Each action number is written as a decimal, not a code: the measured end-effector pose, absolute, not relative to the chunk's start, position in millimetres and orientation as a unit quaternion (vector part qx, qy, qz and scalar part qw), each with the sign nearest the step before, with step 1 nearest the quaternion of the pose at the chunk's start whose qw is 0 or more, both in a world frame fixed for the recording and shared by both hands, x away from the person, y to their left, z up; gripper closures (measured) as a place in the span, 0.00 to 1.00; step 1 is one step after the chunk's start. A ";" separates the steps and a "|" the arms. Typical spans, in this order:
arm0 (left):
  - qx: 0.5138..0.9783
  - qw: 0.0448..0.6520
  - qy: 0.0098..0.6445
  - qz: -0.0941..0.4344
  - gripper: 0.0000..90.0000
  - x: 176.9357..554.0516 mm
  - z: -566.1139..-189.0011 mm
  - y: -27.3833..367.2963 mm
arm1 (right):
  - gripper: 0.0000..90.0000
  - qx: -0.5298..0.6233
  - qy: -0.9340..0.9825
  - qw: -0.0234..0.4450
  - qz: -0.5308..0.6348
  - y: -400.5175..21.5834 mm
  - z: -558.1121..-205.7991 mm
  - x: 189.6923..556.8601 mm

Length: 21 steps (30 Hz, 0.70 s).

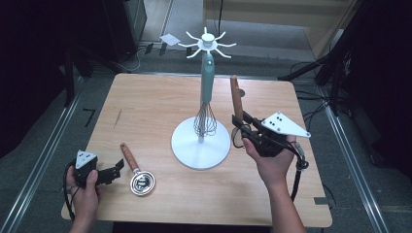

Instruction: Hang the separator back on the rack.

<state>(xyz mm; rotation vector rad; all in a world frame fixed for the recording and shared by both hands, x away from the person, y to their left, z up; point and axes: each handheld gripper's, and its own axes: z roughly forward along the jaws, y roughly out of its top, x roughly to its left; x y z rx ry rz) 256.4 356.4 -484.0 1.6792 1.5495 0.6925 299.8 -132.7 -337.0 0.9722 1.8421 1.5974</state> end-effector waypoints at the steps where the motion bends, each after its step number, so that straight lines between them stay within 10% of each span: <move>1: 0.655 0.368 0.602 0.269 0.00 256.3 -484.0 356.9 | 0.79 0.358 0.677 0.254 0.590 -132.2 -335.7 299.8; 21: 0.654 0.376 0.600 0.266 0.00 255.6 -484.3 356.9 | 0.79 0.345 0.661 0.271 0.609 -129.9 -310.7 296.6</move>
